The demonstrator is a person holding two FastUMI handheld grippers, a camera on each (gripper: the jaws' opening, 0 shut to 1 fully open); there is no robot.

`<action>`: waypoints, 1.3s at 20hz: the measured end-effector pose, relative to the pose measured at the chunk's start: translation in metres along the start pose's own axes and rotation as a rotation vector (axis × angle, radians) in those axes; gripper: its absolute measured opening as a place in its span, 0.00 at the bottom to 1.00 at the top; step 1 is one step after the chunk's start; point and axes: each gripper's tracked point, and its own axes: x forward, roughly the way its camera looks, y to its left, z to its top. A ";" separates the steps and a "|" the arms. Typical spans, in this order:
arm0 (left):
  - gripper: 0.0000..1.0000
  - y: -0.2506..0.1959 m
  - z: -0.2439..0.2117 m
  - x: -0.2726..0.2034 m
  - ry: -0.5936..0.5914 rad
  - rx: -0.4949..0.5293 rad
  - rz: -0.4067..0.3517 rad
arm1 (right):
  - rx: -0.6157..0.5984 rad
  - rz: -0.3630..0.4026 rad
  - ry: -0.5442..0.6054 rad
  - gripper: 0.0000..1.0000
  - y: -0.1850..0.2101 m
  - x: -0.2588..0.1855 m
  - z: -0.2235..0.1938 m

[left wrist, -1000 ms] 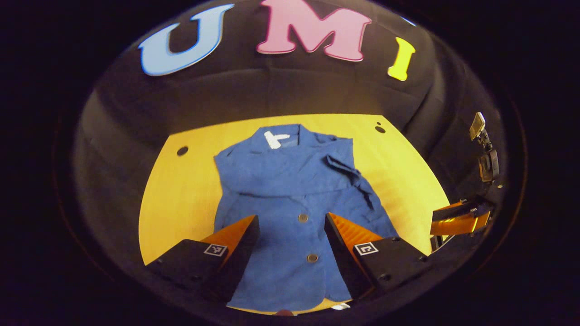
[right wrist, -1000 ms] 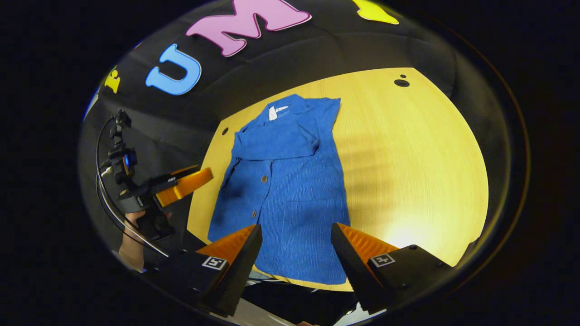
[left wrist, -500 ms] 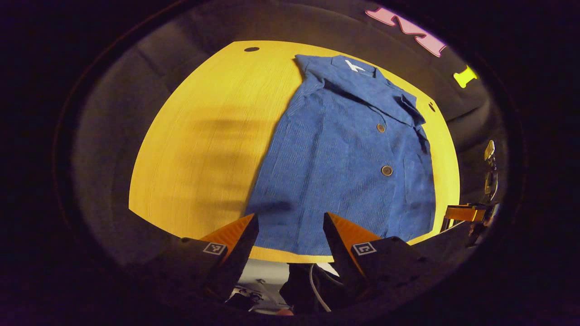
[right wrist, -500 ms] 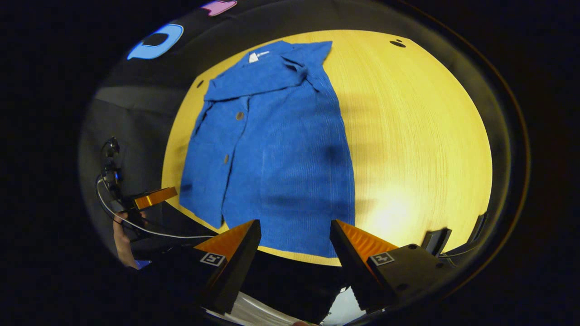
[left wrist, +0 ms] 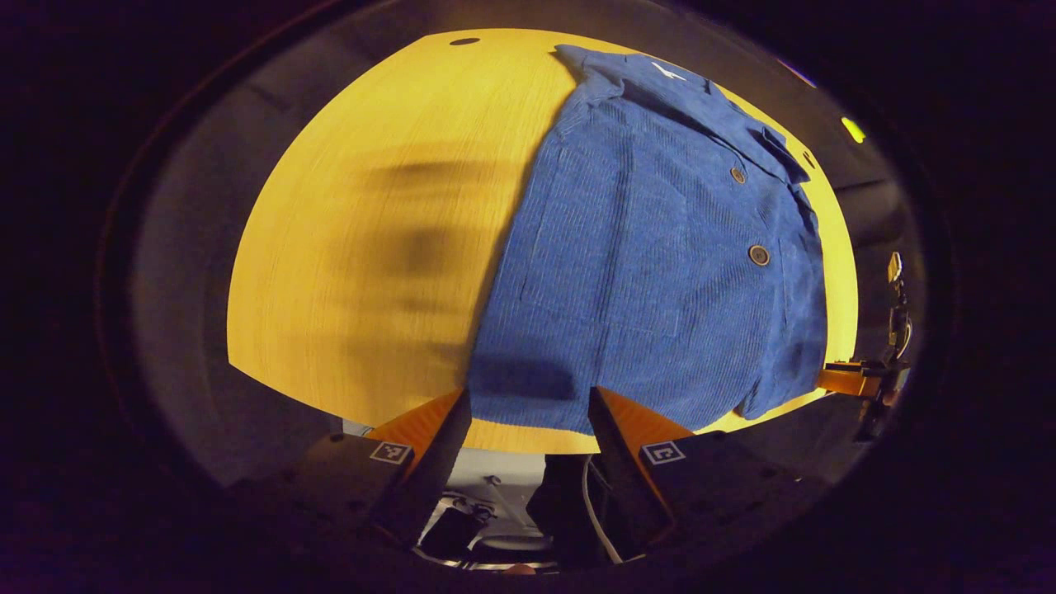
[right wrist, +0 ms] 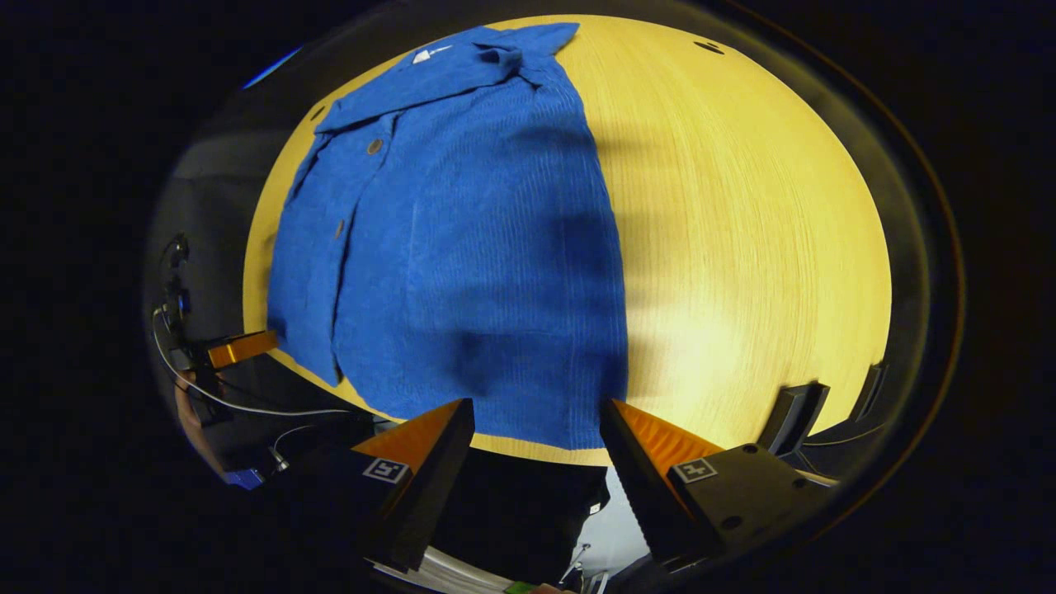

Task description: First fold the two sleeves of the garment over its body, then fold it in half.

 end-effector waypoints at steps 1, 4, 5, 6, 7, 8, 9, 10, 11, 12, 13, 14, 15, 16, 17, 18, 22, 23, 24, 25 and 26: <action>0.84 0.000 0.001 0.002 0.011 -0.008 -0.010 | 0.023 0.005 0.010 0.99 0.000 0.003 -0.001; 0.84 0.002 0.002 0.007 0.035 -0.030 -0.021 | 0.077 0.030 0.018 0.99 0.002 0.008 0.001; 0.84 0.003 0.002 0.007 0.037 -0.030 -0.019 | 0.080 0.026 0.020 0.99 0.000 0.009 0.001; 0.84 0.004 0.004 0.005 0.032 -0.027 -0.012 | 0.083 0.025 0.020 0.99 0.000 0.010 0.002; 0.84 0.006 0.006 0.004 0.026 -0.020 -0.004 | 0.086 0.026 0.020 0.99 0.000 0.010 0.002; 0.84 0.009 0.007 0.004 0.025 -0.013 0.006 | 0.086 0.026 0.020 0.99 -0.001 0.010 0.002; 0.82 0.011 0.008 0.004 0.029 -0.007 0.015 | 0.085 0.025 0.021 0.99 0.000 0.010 0.003; 0.84 0.011 0.008 0.006 0.032 -0.005 0.018 | 0.084 0.024 0.022 0.99 0.000 0.011 0.002; 0.85 0.010 0.008 0.008 0.042 -0.001 0.018 | 0.084 0.023 0.024 0.99 0.000 0.011 0.002; 0.84 0.010 0.008 0.009 0.048 0.008 0.026 | 0.085 0.024 0.026 0.99 0.000 0.011 0.002; 0.84 0.011 0.010 0.011 0.046 0.025 0.041 | 0.085 0.024 0.027 0.99 0.000 0.012 0.002; 0.84 0.013 0.009 0.013 0.047 0.043 0.056 | 0.086 0.022 0.030 0.99 -0.001 0.013 0.002; 0.82 0.015 0.007 0.016 0.056 0.058 0.067 | 0.087 0.014 0.031 0.99 -0.001 0.014 0.003; 0.84 0.015 0.009 0.021 0.054 0.065 0.084 | 0.083 -0.004 0.033 0.99 -0.003 0.016 0.002; 0.84 0.013 0.010 0.016 0.056 0.077 0.089 | 0.073 -0.015 0.034 0.96 -0.003 0.017 0.004; 0.83 0.015 0.010 0.015 0.055 0.094 0.091 | 0.060 -0.031 0.041 0.95 -0.005 0.018 0.002; 0.84 0.011 0.010 0.016 0.078 0.079 0.095 | 0.039 -0.131 0.049 0.85 -0.014 0.022 0.002; 0.84 0.008 0.012 0.017 0.078 0.066 0.093 | 0.027 -0.151 0.041 0.79 -0.015 0.023 0.001; 0.78 0.005 0.013 0.017 0.070 0.048 0.090 | -0.003 -0.170 0.042 0.75 -0.016 0.023 0.000; 0.81 -0.003 0.012 0.019 0.063 0.034 0.082 | -0.030 -0.177 0.042 0.79 -0.016 0.023 0.001; 0.66 -0.010 0.009 0.019 0.055 0.044 0.074 | -0.037 -0.166 0.033 0.69 -0.014 0.022 0.003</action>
